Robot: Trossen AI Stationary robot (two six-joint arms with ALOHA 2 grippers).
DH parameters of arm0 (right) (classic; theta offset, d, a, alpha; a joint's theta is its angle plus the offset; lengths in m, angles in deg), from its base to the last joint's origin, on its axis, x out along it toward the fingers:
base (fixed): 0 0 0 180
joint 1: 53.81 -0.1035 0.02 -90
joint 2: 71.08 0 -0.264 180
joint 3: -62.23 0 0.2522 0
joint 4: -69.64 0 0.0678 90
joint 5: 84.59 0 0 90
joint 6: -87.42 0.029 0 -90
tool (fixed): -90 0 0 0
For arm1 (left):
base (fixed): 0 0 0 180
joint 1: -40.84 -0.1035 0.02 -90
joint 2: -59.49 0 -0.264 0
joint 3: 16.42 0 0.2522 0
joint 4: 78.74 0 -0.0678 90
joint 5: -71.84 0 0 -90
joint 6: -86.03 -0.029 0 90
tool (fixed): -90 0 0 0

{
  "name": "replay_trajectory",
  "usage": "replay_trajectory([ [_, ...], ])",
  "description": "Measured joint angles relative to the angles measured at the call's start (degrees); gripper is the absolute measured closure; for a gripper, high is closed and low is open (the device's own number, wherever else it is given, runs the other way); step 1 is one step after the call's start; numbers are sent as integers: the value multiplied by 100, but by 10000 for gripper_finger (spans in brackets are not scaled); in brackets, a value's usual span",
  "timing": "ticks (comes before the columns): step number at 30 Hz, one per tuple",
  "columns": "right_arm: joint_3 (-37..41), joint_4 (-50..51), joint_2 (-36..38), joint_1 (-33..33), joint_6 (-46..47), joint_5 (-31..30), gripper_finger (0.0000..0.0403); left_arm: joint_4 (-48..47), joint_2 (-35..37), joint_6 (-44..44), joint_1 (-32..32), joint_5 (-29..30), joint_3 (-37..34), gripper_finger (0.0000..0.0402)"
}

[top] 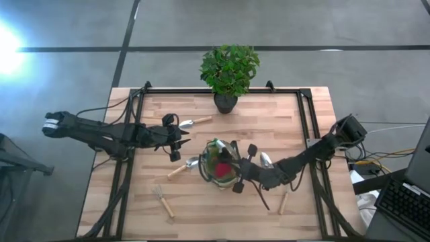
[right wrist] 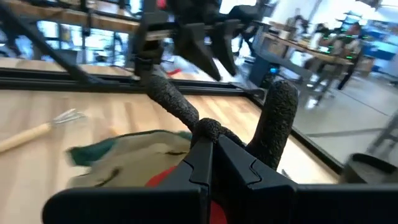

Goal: Pick & Place Garden tools in Gardening bag
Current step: Put the red gloves into the green gardening bag

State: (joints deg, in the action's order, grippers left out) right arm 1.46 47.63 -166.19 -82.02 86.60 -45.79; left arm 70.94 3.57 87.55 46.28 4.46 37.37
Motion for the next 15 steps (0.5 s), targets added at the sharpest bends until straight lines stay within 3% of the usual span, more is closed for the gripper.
replay_trajectory([
  [7,-24,283,11,-111,280,488,395,0,0,0,0,0,0,275],
  [15,-24,1006,11,-112,887,647,395,0,0,0,1,1,-2,276],
])
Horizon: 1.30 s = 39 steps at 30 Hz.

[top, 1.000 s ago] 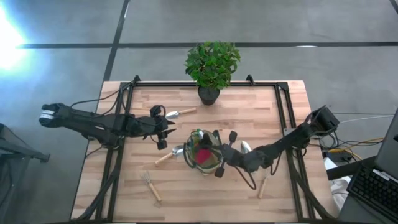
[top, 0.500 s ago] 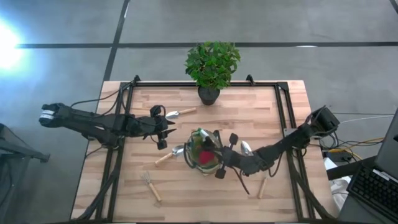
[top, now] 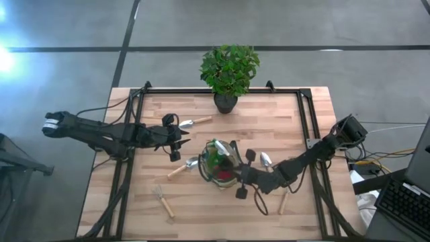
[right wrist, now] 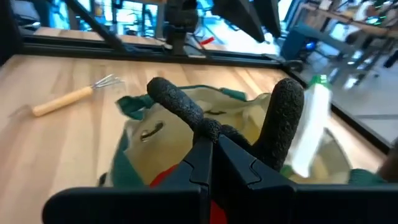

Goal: Pick & Place Garden tools in Gardening bag
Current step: Put the red gloves into the green gardening bag

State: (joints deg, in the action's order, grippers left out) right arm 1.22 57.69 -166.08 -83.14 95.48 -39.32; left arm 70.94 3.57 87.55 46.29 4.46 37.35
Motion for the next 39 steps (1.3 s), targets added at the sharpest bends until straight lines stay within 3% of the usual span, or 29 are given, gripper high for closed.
replay_trajectory([
  [6,0,79,0,-1,218,727,395,0,0,0,0,1,2,276],
  [15,0,696,0,107,773,767,395,0,0,0,1,1,2,275],
  [22,-13,707,0,167,811,1044,395,0,0,0,0,1,1,276],
  [39,-22,798,0,163,785,1088,390,0,0,-4,1,1,2,276],
])
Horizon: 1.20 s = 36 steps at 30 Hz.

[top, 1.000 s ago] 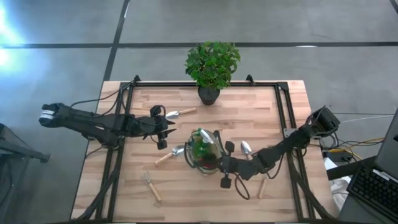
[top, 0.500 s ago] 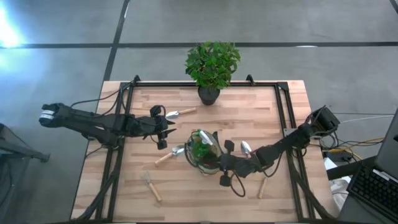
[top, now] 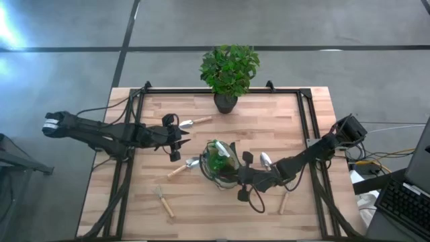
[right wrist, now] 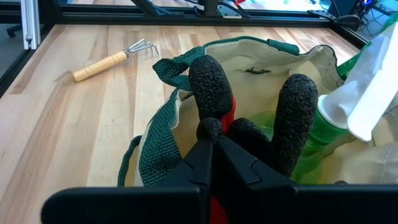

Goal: Pick & Place Garden tools in Gardening bag
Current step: Put the red gloves into the green gardening bag, then put the bottom left brown trowel into the green gardening bag

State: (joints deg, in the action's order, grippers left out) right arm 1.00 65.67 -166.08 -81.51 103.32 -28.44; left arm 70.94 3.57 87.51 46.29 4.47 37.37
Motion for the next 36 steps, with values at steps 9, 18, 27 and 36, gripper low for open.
replay_trajectory([
  [9,0,37,0,0,20,-20,316,0,0,0,-2,0,0,276],
  [18,-486,584,160,-68,-398,6,273,0,0,0,0,0,0,275],
  [27,-1913,3297,398,-240,-387,3,290,-8,0,0,0,0,0,275],
  [36,-2970,5796,438,-399,341,-23,318,-263,0,194,0,-5,0,276],
])
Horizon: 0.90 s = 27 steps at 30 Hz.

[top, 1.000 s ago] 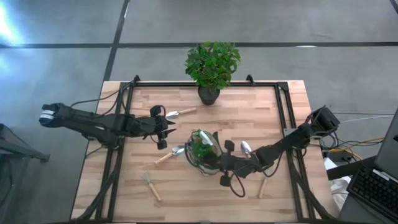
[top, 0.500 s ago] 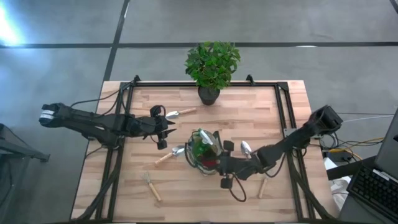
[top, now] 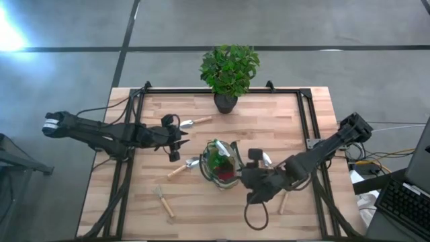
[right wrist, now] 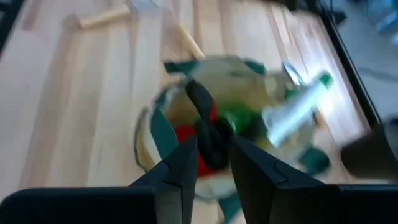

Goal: Pick & Place Garden tools in Gardening bag
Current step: Put the bottom left brown trowel into the green gardening bag

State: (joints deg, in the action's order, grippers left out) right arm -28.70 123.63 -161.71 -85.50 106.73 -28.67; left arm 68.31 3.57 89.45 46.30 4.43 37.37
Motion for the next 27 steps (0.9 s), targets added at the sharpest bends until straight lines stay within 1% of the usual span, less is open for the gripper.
replay_trajectory([
  [2,-64,557,28,-26,432,-14,323,-78,0,189,0,-124,-2,275],
  [4,-72,955,28,-34,848,-15,327,-195,0,445,-2,-384,-2,275],
  [7,-29,1469,35,-62,1372,-11,332,-348,0,806,-2,-954,-2,275],
  [10,73,1708,41,-62,1696,-9,334,-535,0,969,-2,-1684,-2,276],
  [12,168,1704,48,-60,1751,-5,334,-708,0,1187,-8,-2017,-2,275],
  [13,201,1706,50,-60,1765,-7,333,-829,0,1357,-23,-2080,-2,275],
  [17,245,1700,54,-56,1801,-27,326,-1412,-37,1914,-194,-2081,-2,270],
  [20,245,1705,64,-56,1776,-72,321,-1667,-160,2017,-429,-2262,-2,264],
  [23,249,1821,110,-56,1777,-193,319,-1641,-383,1908,-766,-2631,-2,257],
  [27,251,1992,170,-54,1792,-362,323,-1541,-844,1759,-1258,-3447,-2,253],
])
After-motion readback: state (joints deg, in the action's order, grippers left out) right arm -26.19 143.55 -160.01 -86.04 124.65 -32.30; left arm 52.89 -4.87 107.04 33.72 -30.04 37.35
